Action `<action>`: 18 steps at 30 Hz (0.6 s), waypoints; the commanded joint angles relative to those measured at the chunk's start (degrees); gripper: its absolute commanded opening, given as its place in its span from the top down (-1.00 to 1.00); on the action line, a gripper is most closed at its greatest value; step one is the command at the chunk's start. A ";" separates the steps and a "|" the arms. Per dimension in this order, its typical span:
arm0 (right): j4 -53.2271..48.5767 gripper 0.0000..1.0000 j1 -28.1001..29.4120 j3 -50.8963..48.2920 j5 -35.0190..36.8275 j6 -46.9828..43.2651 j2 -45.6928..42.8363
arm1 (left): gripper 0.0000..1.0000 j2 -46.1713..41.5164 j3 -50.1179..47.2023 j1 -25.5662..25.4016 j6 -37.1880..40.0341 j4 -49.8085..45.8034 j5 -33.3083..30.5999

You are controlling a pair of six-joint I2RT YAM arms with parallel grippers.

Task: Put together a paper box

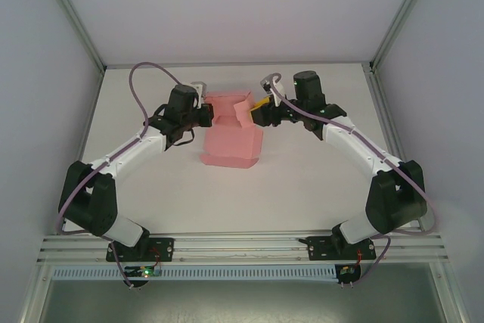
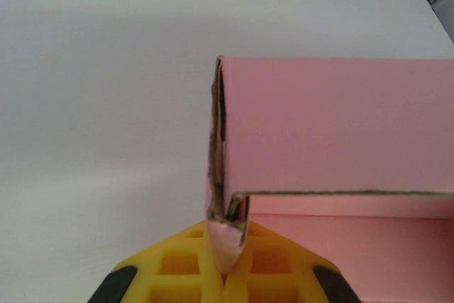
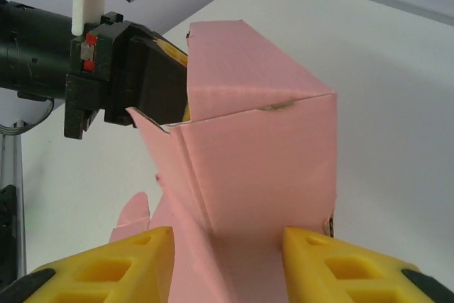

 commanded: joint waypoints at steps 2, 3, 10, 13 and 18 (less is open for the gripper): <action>-1.14 -0.01 1.46 2.71 2.98 -1.24 0.77 | 1.00 -0.61 1.03 -0.21 0.42 2.84 5.03; -0.98 -0.05 2.09 2.97 8.31 -1.27 0.85 | 1.00 -0.90 0.78 -0.28 0.26 3.22 5.43; 8.21 0.28 9.40 2.25 46.75 -2.73 2.97 | 1.00 -0.99 1.67 -1.16 -0.10 2.04 4.57; 14.06 0.59 13.44 2.44 58.88 -7.38 5.45 | 1.00 -0.44 2.81 -2.01 -1.30 0.92 3.51; 21.10 0.95 17.28 4.20 78.76 -12.92 10.34 | 1.00 1.43 7.40 -3.99 -5.75 -5.80 -3.70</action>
